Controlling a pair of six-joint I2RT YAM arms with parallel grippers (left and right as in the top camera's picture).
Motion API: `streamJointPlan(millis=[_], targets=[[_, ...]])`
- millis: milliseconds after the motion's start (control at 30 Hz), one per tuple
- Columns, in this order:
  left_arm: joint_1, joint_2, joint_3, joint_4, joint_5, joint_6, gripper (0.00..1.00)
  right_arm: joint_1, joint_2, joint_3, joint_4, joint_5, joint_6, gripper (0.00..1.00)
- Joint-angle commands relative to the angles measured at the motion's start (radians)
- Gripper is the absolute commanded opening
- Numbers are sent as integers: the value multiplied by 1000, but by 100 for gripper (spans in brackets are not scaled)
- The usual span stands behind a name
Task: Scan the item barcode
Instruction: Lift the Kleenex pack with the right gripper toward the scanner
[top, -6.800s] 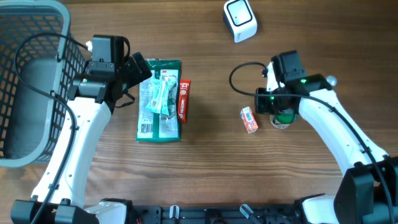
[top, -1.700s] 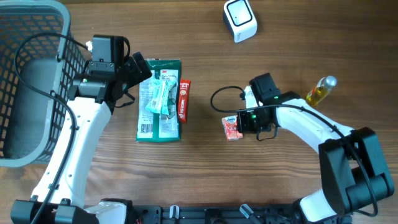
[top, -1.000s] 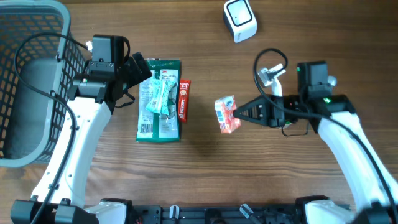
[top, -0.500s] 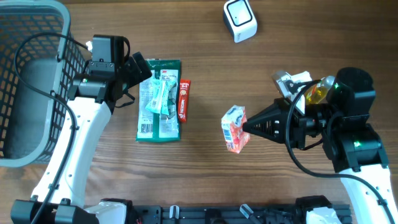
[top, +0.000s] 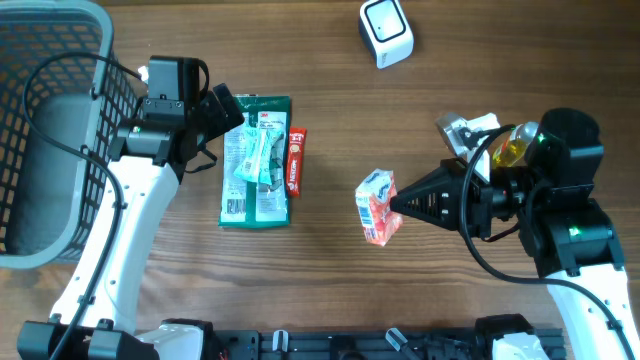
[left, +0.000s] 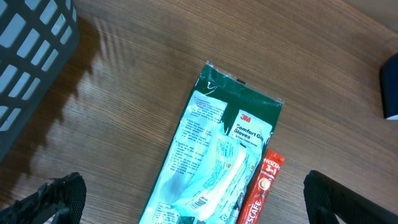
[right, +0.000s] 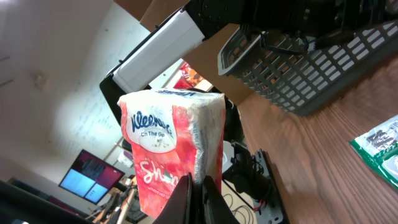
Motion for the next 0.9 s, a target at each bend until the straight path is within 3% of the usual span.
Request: streamJointPlan(millis=[0, 300, 367, 633, 867], targets=[[3, -4, 12, 0, -6, 2, 100, -2, -5, 16, 5, -63, 3, 4], [3, -4, 13, -1, -6, 2, 100, -2, 3, 14, -3, 6, -53, 4], [3, -4, 12, 0, -6, 1, 100, -2, 11, 5, -26, 104, -54, 4], [3, -4, 13, -1, -6, 1, 100, -2, 89, -71, -337, 835, -230, 4], [3, -4, 13, 0, -6, 1, 100, -2, 187, -70, -361, 1116, -232, 4]])
